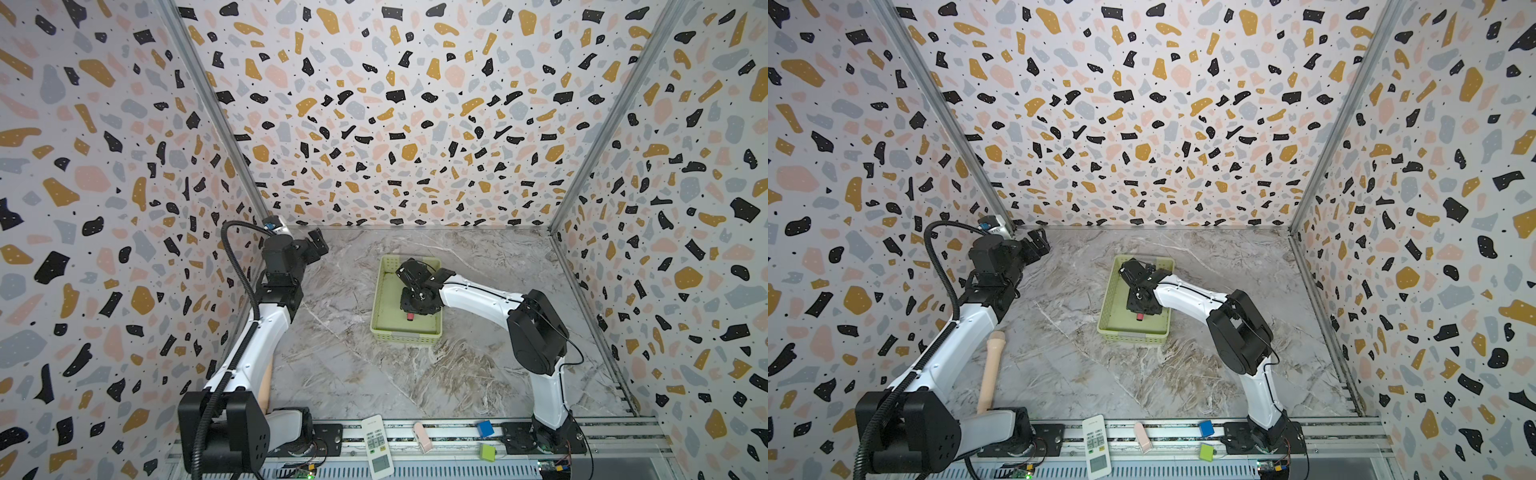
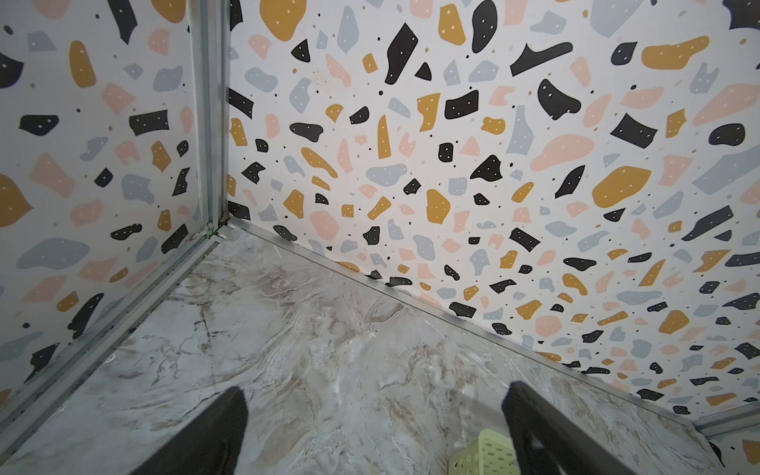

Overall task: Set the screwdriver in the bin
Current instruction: 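Lower the screwdriver into the green basket and open the right gripper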

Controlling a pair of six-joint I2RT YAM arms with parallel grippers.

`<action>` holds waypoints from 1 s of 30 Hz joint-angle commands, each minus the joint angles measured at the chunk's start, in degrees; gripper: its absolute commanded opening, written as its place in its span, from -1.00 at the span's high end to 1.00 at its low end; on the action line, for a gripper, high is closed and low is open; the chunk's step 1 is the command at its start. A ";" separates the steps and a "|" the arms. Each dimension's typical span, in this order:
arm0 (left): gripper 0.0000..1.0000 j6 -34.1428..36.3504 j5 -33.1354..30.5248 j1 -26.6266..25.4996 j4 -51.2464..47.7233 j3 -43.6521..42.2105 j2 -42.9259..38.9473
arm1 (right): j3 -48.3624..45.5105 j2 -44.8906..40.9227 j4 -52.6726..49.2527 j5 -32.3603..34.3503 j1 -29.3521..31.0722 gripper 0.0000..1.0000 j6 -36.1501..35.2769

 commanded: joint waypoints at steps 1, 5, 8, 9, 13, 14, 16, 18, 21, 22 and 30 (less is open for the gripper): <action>-0.99 0.06 0.90 0.47 1.44 0.68 -0.15 | 2.52 0.94 -1.85 -0.71 -0.05 0.47 -1.16; -0.99 0.22 0.76 0.56 1.44 0.59 0.03 | 2.84 2.58 -2.21 -1.06 -0.54 0.46 -1.19; -0.99 0.19 1.05 0.91 1.12 0.94 0.39 | 2.84 3.17 -2.21 -1.22 -0.80 0.46 -1.26; -0.99 0.10 1.11 1.00 1.09 0.95 0.39 | 2.86 3.26 -2.21 -1.17 -0.87 0.46 -1.28; -0.99 0.11 0.94 1.17 1.24 0.84 0.46 | 2.84 3.49 -2.26 -1.24 -0.93 0.45 -1.28; -0.99 0.11 1.01 1.24 1.09 0.94 0.39 | 2.92 3.57 -2.22 -1.16 -0.98 0.45 -1.27; -0.99 0.13 1.05 1.27 1.08 0.86 0.34 | 2.88 3.71 -2.37 -1.07 -0.99 0.44 -1.25; -0.99 0.13 0.94 1.27 1.21 0.77 0.28 | 2.84 3.83 -2.46 -1.15 -1.06 0.41 -1.20; -0.99 0.21 0.94 1.44 1.01 0.94 0.29 | 3.01 3.85 -2.41 -1.02 -1.11 0.36 -1.25; -0.99 0.21 0.92 1.46 1.08 0.95 0.28 | 3.02 3.92 -2.52 -0.89 -1.11 0.36 -1.22; -0.99 0.46 0.94 1.88 1.24 0.86 0.32 | 3.94 1.32 -3.52 1.07 -1.24 0.34 -1.14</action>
